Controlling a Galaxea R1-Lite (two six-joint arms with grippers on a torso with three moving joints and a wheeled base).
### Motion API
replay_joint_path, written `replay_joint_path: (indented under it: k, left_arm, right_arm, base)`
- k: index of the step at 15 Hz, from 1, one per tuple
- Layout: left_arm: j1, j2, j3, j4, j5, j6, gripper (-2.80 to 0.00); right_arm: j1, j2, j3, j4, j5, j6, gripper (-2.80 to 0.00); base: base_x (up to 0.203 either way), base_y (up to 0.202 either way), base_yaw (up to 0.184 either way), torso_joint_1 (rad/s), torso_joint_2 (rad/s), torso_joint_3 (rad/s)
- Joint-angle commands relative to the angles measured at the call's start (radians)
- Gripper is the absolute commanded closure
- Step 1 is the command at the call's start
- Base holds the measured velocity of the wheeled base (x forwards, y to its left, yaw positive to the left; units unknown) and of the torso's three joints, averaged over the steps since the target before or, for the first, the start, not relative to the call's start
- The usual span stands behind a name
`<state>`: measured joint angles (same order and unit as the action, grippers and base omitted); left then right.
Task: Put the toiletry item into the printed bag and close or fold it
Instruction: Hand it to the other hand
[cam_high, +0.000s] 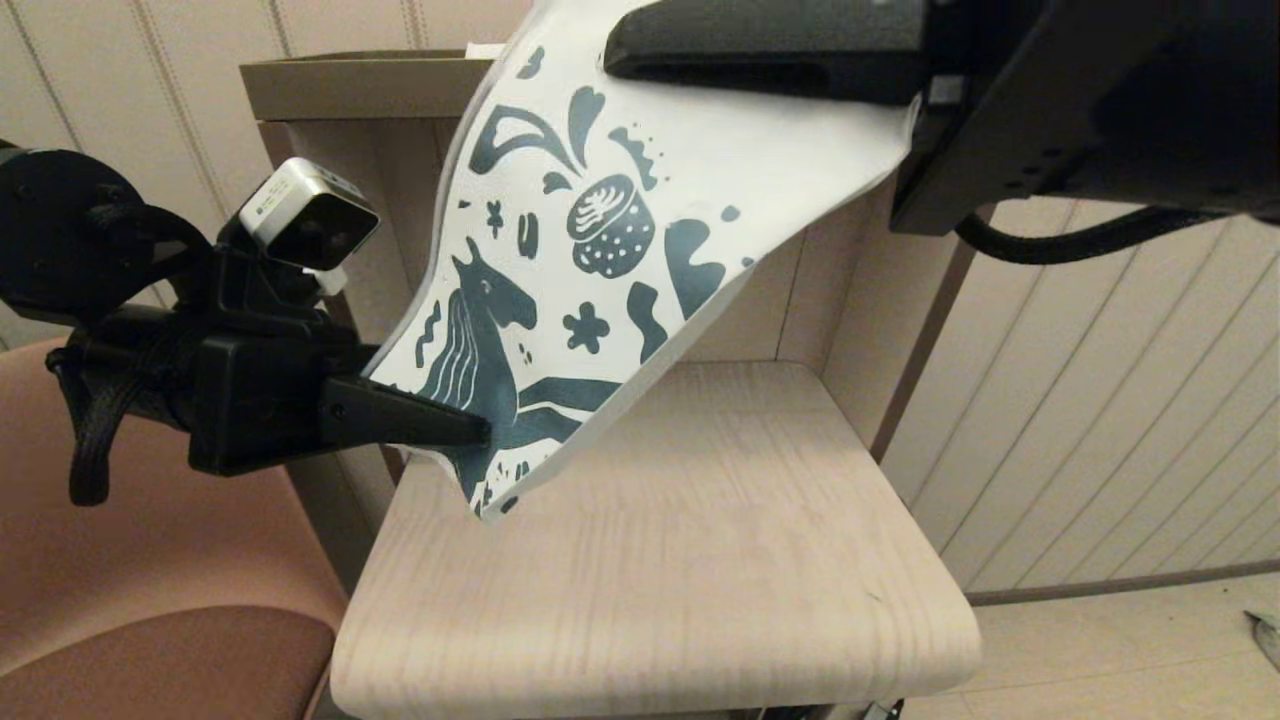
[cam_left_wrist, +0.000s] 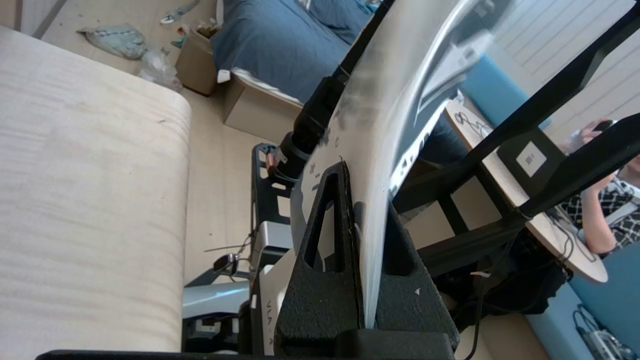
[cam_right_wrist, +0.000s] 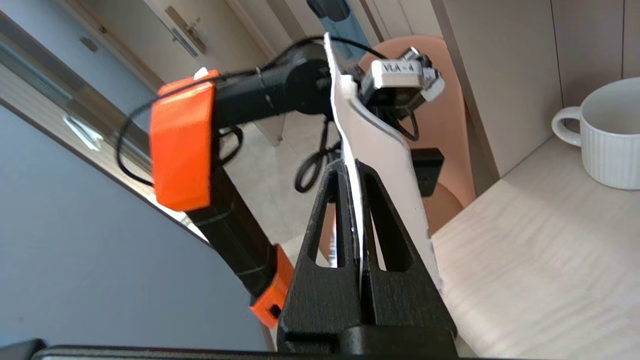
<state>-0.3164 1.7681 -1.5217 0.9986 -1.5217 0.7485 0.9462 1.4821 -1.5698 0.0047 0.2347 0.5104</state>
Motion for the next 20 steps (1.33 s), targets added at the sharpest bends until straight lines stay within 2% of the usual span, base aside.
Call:
replay_joint_path:
  k: [1, 3, 4, 10, 15, 17, 20]
  left_arm:
    - [0.0, -0.004, 0.0, 0.005, -0.021, 0.005, 0.0]
    - [0.0, -0.002, 0.002, 0.005, -0.021, 0.005, 0.0]
    - [0.0, -0.004, 0.003, 0.003, -0.021, 0.005, 0.0]
    - [0.0, -0.015, 0.009, 0.0, -0.019, 0.007, 0.0]
    - [0.0, -0.027, 0.012, 0.0, -0.009, 0.009, 0.0]
    - [0.0, -0.021, 0.011, -0.002, -0.006, 0.009, 0.0]
    - [-0.019, -0.001, 0.024, -0.029, 0.07, 0.011, 0.0]
  right_arm:
    - [0.0, 0.004, 0.013, 0.001, 0.003, -0.016, 0.0]
    - [0.002, 0.014, 0.023, 0.003, -0.003, -0.038, 0.0]
    - [0.001, 0.015, 0.029, 0.001, -0.003, -0.052, -2.8]
    - [0.002, -0.001, 0.047, 0.02, 0.004, -0.095, -2.8]
    - [-0.013, -0.053, 0.055, 0.187, -0.002, -0.165, -2.8]
    - [-0.066, -0.098, 0.055, 0.258, -0.003, -0.181, -2.8]
    - [-0.149, -0.178, 0.016, 0.428, -0.003, -0.265, -2.8]
  base:
    - [0.0, 0.0, 0.0, 0.0, 0.0, 0.0]
    - [0.0, 0.0, 0.0, 0.0, 0.0, 0.0]
    - [0.0, 0.0, 0.0, 0.0, 0.0, 0.0]
    - [0.0, 0.0, 0.0, 0.0, 0.0, 0.0]
    - [0.0, 0.0, 0.0, 0.0, 0.0, 0.0]
    - [0.0, 0.0, 0.0, 0.0, 0.0, 0.0]
    - [0.0, 0.0, 0.0, 0.0, 0.0, 0.0]
